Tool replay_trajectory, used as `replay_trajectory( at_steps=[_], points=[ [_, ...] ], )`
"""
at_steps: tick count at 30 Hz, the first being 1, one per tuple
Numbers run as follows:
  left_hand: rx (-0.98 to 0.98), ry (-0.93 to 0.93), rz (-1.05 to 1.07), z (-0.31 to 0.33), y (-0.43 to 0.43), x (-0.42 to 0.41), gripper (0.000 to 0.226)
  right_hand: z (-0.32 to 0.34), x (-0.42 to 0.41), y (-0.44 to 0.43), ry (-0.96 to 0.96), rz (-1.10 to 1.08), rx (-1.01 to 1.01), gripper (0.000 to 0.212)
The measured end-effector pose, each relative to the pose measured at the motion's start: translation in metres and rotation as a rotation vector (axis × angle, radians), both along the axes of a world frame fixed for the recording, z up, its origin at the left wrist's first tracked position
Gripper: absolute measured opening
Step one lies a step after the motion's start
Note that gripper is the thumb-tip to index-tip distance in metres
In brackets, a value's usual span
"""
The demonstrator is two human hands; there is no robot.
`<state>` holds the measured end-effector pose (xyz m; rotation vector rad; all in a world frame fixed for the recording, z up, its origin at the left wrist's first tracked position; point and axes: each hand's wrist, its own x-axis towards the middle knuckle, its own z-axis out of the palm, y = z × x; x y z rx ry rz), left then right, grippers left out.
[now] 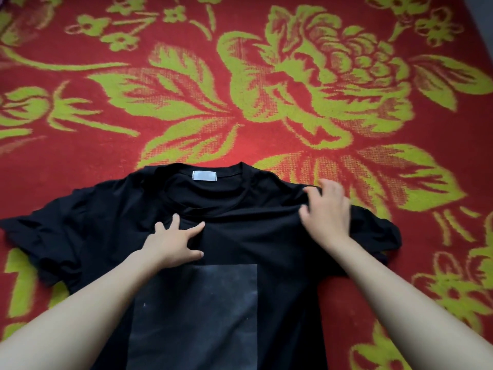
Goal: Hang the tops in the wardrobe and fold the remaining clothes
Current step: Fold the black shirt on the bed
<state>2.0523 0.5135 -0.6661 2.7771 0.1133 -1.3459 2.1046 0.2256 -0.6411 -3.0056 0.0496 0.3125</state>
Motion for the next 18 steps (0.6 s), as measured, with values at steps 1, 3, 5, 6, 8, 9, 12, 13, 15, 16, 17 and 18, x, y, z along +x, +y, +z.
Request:
replay_trajectory(
  at_steps=[1, 3, 5, 6, 8, 9, 12, 13, 15, 16, 17, 18],
  points=[
    [-0.009, -0.110, -0.001, 0.004, 0.007, 0.004, 0.060, -0.003, 0.008, 0.014, 0.041, 0.071, 0.025, 0.045],
    [-0.078, -0.440, 0.108, 0.011, 0.024, 0.012, 0.042, -0.006, 0.024, 0.034, 0.133, 0.136, 0.081, 0.050],
    [-0.133, -0.703, 0.267, 0.014, 0.040, 0.022, 0.038, -0.010, 0.037, 0.044, 0.205, 0.149, 0.096, 0.057],
    [-0.136, -0.760, 0.326, 0.014, 0.045, 0.028, 0.040, -0.013, 0.041, 0.046, 0.227, 0.156, 0.075, 0.062],
    [-0.103, -0.740, 0.386, 0.010, 0.053, 0.040, 0.052, -0.020, 0.048, 0.044, 0.264, 0.156, 0.043, 0.068],
    [-0.088, -0.695, 0.411, 0.007, 0.057, 0.046, 0.059, -0.023, 0.052, 0.044, 0.282, 0.124, 0.065, 0.069],
    [-0.160, -0.608, 0.541, -0.001, 0.072, 0.061, 0.070, -0.028, 0.065, 0.044, 0.308, -0.083, 0.225, 0.056],
    [-0.195, -0.576, 0.582, -0.004, 0.078, 0.064, 0.071, -0.030, 0.069, 0.045, 0.318, -0.132, 0.257, 0.047],
    [-0.200, -0.513, 0.594, -0.007, 0.084, 0.068, 0.065, -0.034, 0.077, 0.046, 0.342, -0.200, 0.291, 0.029],
    [-0.170, -0.524, 0.593, -0.008, 0.086, 0.069, 0.059, -0.035, 0.081, 0.046, 0.345, -0.230, 0.317, 0.021],
    [-0.137, -0.573, 0.610, -0.007, 0.088, 0.071, 0.050, -0.035, 0.085, 0.045, 0.339, -0.263, 0.362, 0.013],
    [-0.118, -0.643, 0.660, -0.005, 0.090, 0.074, 0.041, -0.035, 0.088, 0.044, 0.325, -0.295, 0.422, 0.007]
  ],
)
